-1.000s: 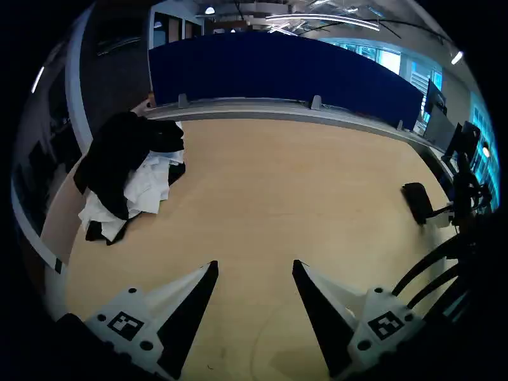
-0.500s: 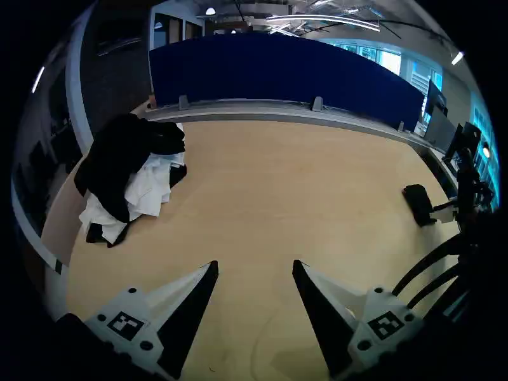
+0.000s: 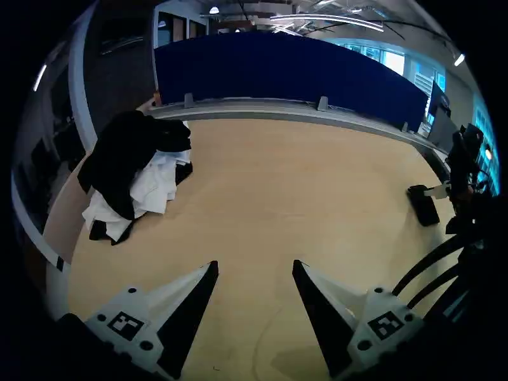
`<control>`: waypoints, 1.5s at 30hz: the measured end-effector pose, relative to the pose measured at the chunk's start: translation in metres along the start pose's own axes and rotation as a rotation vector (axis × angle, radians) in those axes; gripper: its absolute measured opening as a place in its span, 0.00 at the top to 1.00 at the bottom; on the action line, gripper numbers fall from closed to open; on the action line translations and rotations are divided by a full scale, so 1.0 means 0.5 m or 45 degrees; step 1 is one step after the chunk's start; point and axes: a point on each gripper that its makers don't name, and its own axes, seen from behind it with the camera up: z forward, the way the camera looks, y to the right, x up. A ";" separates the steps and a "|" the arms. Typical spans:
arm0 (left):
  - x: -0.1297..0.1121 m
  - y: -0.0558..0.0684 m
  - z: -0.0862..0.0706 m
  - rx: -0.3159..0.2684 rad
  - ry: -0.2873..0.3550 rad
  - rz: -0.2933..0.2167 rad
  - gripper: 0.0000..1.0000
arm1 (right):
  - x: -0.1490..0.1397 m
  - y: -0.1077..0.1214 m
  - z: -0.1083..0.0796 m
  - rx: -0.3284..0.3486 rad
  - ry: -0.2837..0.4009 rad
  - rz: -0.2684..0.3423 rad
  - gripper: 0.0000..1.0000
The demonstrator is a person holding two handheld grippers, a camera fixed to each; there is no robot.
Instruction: Fold towel
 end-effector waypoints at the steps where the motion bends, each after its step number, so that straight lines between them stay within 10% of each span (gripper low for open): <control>1: 0.000 -0.002 0.000 0.002 -0.001 -0.001 0.14 | -0.003 0.001 0.009 0.000 -0.013 0.000 0.00; 15: -0.003 -0.024 0.001 0.025 -0.004 -0.012 0.14 | -0.009 0.003 0.024 0.008 -0.034 -0.003 0.00; 45: 0.079 -0.039 -0.032 -0.044 0.171 -0.030 0.14 | 0.078 -0.130 -0.380 0.011 0.425 0.111 0.00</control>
